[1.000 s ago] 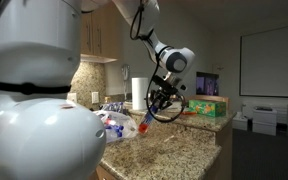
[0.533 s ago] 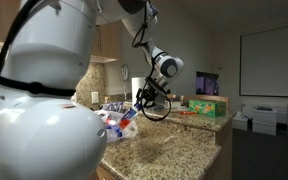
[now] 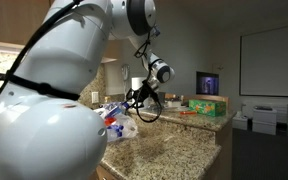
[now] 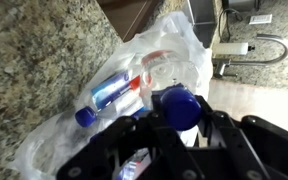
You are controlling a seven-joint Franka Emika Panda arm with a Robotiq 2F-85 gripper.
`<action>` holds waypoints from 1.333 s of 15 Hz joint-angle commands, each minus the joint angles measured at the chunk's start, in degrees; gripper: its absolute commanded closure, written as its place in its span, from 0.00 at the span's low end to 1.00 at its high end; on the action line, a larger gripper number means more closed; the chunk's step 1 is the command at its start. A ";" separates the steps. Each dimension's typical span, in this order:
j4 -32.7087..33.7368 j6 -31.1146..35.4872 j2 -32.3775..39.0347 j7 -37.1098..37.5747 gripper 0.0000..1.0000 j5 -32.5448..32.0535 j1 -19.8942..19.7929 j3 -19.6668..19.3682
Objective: Put the bottles on the counter in the plastic bag
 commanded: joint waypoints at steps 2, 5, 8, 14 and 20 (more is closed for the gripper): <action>12.08 -9.38 11.35 -3.07 0.88 0.05 1.86 3.17; 22.82 -17.85 18.28 -2.99 0.88 -0.40 2.91 5.27; 33.17 -26.50 24.16 -3.76 0.90 0.52 3.20 7.31; 44.03 -28.51 31.38 1.63 0.89 3.87 5.39 8.02; 32.60 -7.09 22.60 1.63 0.88 3.74 4.06 4.66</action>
